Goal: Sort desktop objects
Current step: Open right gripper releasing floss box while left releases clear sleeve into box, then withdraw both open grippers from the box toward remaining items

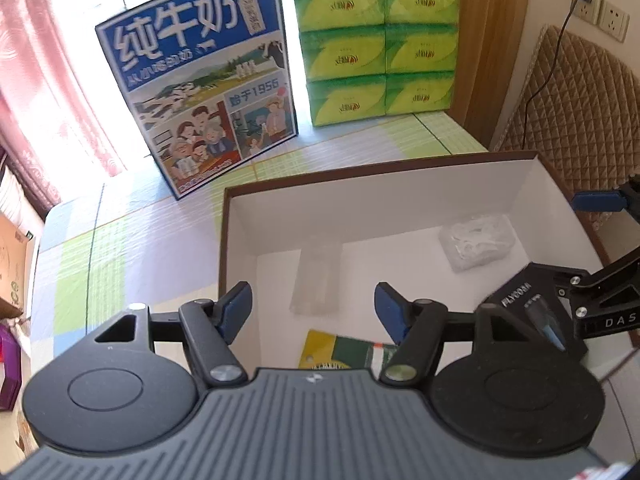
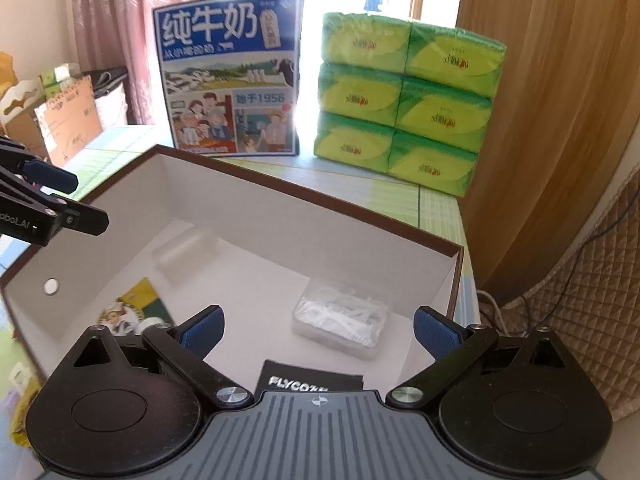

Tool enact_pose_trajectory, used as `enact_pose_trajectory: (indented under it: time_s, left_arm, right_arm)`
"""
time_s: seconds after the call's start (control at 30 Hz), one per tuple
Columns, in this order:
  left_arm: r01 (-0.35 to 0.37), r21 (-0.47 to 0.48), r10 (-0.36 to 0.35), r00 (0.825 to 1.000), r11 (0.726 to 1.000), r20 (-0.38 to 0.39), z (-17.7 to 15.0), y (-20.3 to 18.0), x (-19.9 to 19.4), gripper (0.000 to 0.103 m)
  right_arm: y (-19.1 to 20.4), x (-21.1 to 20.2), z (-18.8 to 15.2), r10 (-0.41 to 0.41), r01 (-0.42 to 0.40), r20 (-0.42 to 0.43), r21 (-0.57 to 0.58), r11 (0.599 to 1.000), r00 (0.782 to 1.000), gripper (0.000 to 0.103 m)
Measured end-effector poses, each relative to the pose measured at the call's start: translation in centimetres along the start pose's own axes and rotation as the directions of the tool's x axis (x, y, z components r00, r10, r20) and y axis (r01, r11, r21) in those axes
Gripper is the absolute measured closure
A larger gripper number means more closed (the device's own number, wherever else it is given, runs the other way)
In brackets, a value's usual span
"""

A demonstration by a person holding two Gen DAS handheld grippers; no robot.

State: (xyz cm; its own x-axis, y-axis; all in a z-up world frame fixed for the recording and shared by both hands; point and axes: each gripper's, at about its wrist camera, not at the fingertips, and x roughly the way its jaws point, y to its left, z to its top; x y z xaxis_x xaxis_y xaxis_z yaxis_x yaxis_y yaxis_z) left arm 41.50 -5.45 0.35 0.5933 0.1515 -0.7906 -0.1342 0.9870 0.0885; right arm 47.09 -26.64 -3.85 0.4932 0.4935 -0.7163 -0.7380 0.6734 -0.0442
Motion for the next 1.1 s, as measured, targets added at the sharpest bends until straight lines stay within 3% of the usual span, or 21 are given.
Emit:
enact_pose_trajectory:
  time_s: [0.6, 1.1]
  left_arm:
    - [-0.026, -0.084, 0.031, 0.998, 0.996, 0.056, -7.6, -0.6, -9.5, 0.036]
    - [0.029, -0.085, -0.021, 0.995, 0.996, 0.093, -11.5, -0.5, -13.2, 0.034]
  right_arm:
    - [2.6, -8.1, -4.8, 0.045, -0.042, 0.081, -0.034, 0.999, 0.996, 0.005]
    - [6.8, -12.5, -7.2, 0.043, -0.035, 0.144, -0.051, 0.998, 0.989, 0.005]
